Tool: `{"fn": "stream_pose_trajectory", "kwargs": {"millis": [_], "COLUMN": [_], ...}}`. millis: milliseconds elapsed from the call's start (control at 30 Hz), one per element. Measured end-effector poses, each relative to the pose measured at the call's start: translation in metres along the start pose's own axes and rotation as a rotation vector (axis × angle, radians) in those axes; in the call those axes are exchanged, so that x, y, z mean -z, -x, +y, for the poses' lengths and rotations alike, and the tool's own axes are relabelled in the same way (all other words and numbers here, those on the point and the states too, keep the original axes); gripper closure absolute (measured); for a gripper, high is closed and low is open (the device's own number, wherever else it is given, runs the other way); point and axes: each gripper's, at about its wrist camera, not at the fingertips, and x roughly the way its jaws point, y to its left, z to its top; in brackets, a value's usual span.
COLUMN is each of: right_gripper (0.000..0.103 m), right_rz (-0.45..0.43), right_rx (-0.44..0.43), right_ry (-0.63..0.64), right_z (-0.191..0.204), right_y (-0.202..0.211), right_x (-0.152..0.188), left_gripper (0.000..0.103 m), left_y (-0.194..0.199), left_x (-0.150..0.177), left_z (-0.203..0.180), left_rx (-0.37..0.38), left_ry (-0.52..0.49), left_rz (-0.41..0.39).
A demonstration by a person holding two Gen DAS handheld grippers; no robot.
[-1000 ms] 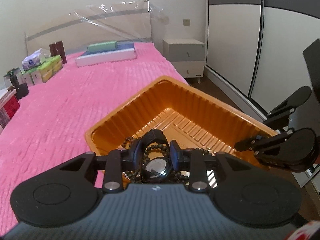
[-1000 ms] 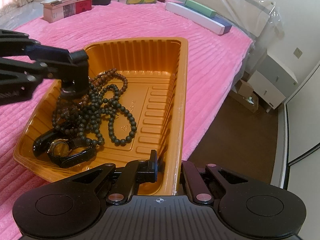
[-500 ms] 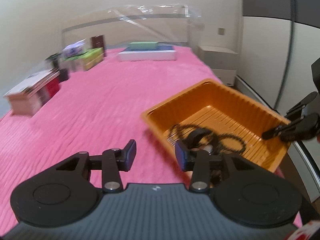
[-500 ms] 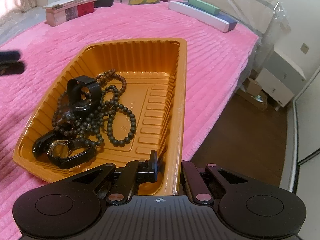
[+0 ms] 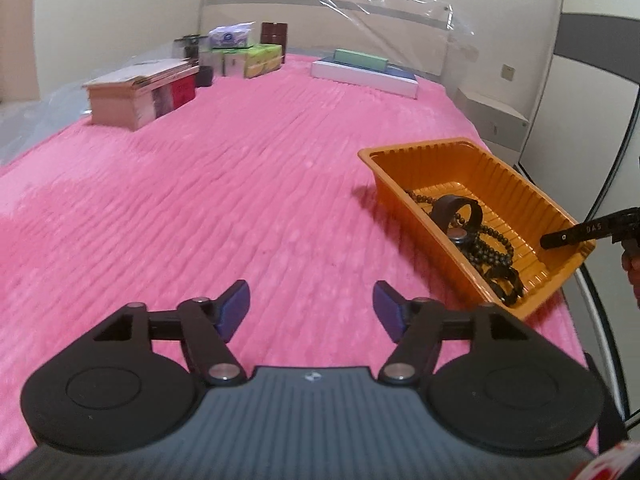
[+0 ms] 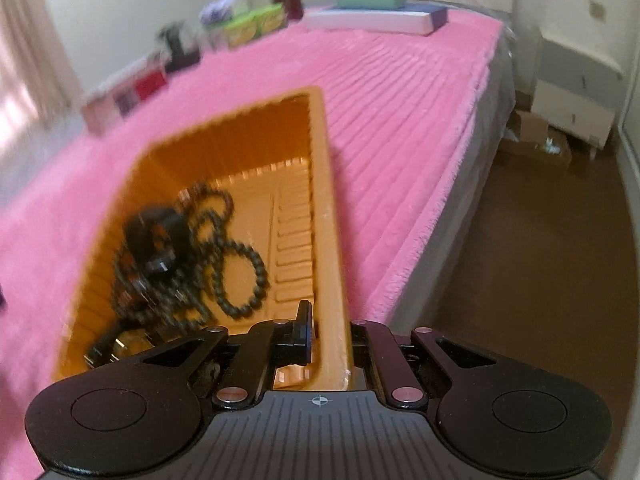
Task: Organize jewelry
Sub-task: 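Lower the orange tray onto the bed with the right tool and release it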
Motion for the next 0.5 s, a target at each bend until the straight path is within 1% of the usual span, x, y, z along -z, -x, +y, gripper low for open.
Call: {"fn": "stream_pose_trajectory", "kwargs": {"millis": [33, 67, 100, 133, 200, 333, 367, 400, 500], "right_gripper": [0.06, 0.032, 0.026, 0.025, 0.025, 0.025, 0.025, 0.025, 0.024], "right_rz": [-0.022, -0.049, -0.086, -0.113, -0.133, -0.131, -0.126, -0.117, -0.088], "right_rx": [0.002, 0.006, 0.01, 0.012, 0.034, 0.075, 0.073, 0.059, 0.004], "right_ry": [-0.018, -0.032, -0.045, -0.052, -0.074, -0.086, -0.085, -0.076, -0.017], "right_z": [-0.002, -0.003, -0.004, -0.004, 0.0, 0.024, 0.035, 0.044, 0.078], "right_y": [0.006, 0.014, 0.024, 0.033, 0.048, 0.08, 0.086, 0.091, 0.1], "right_x": [0.001, 0.002, 0.003, 0.005, 0.009, 0.029, 0.036, 0.044, 0.065], "left_gripper": [0.03, 0.023, 0.02, 0.016, 0.013, 0.003, 0.001, 0.001, 0.001], "left_y": [0.006, 0.011, 0.017, 0.023, 0.036, 0.059, 0.063, 0.068, 0.079], "left_x": [0.003, 0.006, 0.009, 0.011, 0.016, 0.027, 0.029, 0.033, 0.042], "left_z": [-0.001, -0.001, -0.002, -0.003, -0.005, -0.01, -0.012, -0.015, -0.019], "left_rx": [-0.005, -0.007, -0.005, -0.003, -0.014, -0.029, -0.041, -0.052, -0.046], "left_ry": [0.012, 0.026, 0.037, 0.042, 0.058, 0.113, 0.116, 0.122, 0.149], "left_rz": [-0.002, -0.001, -0.001, -0.003, -0.011, -0.026, -0.027, -0.03, -0.025]}}
